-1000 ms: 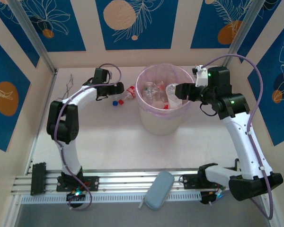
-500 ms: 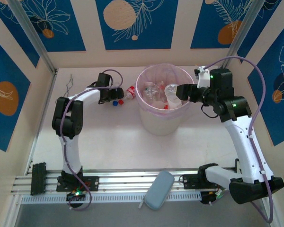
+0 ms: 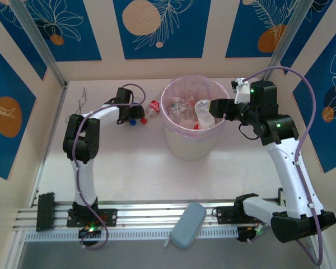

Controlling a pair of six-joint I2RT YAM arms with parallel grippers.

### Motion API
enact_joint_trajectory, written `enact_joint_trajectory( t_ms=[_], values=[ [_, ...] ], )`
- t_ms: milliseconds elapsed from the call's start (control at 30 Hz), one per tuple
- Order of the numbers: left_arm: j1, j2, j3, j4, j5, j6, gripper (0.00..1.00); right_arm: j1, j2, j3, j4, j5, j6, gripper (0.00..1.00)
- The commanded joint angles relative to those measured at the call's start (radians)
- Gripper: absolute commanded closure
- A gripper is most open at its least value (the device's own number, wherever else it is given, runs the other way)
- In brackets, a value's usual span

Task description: Put the plastic bottles in the bin

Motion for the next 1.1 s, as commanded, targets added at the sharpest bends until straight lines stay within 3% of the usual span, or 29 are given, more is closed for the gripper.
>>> enact_joint_trajectory(
  t_ms=[0,200,400,700,867,1067],
  values=[
    [0.007,0.008,0.007,0.011,-0.018,0.01,0.33,-0.006,0.001,0.007,0.006,-0.027,0.008,0.29],
    [0.01,-0.071,-0.009,0.007,-0.024,0.045,0.37,-0.006,0.009,0.028,0.003,-0.036,0.002,0.29],
    [0.01,-0.268,-0.077,0.024,-0.025,0.087,0.39,0.01,0.043,0.084,0.048,-0.075,0.025,0.29],
    [-0.027,-0.6,-0.145,0.056,0.141,0.047,0.42,0.189,0.184,0.262,0.122,-0.039,0.031,0.29],
    [-0.131,-0.753,-0.133,0.052,0.188,0.082,0.42,0.29,0.288,0.381,0.155,-0.068,0.054,0.17],
    [-0.208,-0.825,-0.154,0.111,0.263,0.035,0.45,0.361,0.401,0.483,0.219,-0.118,0.092,0.09]
  ],
)
